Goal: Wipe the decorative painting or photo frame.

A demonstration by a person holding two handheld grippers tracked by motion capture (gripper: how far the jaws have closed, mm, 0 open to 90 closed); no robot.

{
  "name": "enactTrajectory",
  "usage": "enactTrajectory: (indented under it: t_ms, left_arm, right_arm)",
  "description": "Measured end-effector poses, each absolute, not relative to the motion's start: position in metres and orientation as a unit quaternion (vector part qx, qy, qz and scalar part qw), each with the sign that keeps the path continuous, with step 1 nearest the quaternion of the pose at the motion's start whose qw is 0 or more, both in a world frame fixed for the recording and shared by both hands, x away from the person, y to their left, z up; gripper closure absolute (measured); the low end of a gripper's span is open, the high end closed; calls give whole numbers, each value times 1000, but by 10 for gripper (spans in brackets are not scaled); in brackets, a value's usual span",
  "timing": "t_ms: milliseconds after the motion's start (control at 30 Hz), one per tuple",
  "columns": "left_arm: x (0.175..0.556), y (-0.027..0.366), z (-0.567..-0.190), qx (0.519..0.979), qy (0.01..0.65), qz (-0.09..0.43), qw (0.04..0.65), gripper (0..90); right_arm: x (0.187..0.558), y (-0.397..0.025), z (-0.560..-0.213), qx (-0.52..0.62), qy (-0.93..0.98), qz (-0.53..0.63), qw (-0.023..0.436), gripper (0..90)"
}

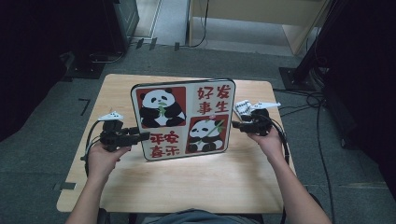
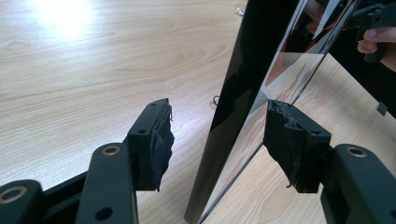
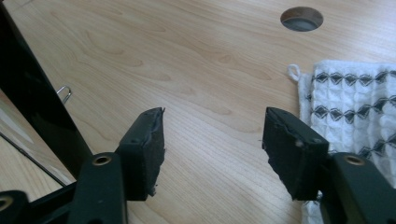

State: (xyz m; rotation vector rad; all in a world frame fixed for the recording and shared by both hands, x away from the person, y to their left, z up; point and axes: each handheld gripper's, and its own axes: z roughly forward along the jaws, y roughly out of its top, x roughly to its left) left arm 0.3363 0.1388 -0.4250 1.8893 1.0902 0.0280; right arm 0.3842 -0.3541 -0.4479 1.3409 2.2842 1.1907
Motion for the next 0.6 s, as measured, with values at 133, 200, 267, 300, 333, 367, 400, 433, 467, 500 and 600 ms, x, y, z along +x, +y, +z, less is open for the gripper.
enactTrajectory:
  t_ms: [133, 200, 267, 300, 333, 367, 400, 433, 467, 500, 600]
  left_arm:
    - [335, 138, -424, 767, 438, 10, 468, 415]
    - [334, 138, -424, 768, 438, 12, 467, 415]
    - [335, 139, -424, 769, 438, 13, 465, 414]
    - [335, 139, -424, 769, 440, 14, 464, 412]
    - [335, 139, -424, 769, 440, 15, 463, 411]
    - [334, 139, -424, 768, 440, 16, 464, 411]
    - [334, 140, -424, 768, 441, 17, 465, 408]
    - [333, 141, -423, 768, 440, 18, 465, 407]
    - [333, 142, -423, 767, 439, 18, 467, 405]
    - [333, 142, -423, 767, 440, 19, 467, 400]
    - [331, 144, -423, 771, 440, 19, 460, 386]
  right_arm:
    - [387, -355, -451, 457, 785, 409, 93, 313]
    - [387, -353, -451, 461, 786, 402, 95, 289]
    - [387, -351, -452, 459, 791, 389, 113, 256]
    - [387, -350, -452, 456, 795, 383, 118, 240]
    - [388, -348, -453, 453, 798, 379, 122, 217]
    - [388, -347, -454, 450, 800, 376, 126, 206]
    - [388, -346, -454, 448, 803, 373, 126, 199]
    - [388, -345, -454, 451, 802, 371, 127, 199]
    - [388, -344, -455, 451, 801, 371, 131, 199]
    - [389, -344, -455, 452, 799, 374, 130, 199]
    - [390, -344, -454, 467, 786, 381, 134, 208]
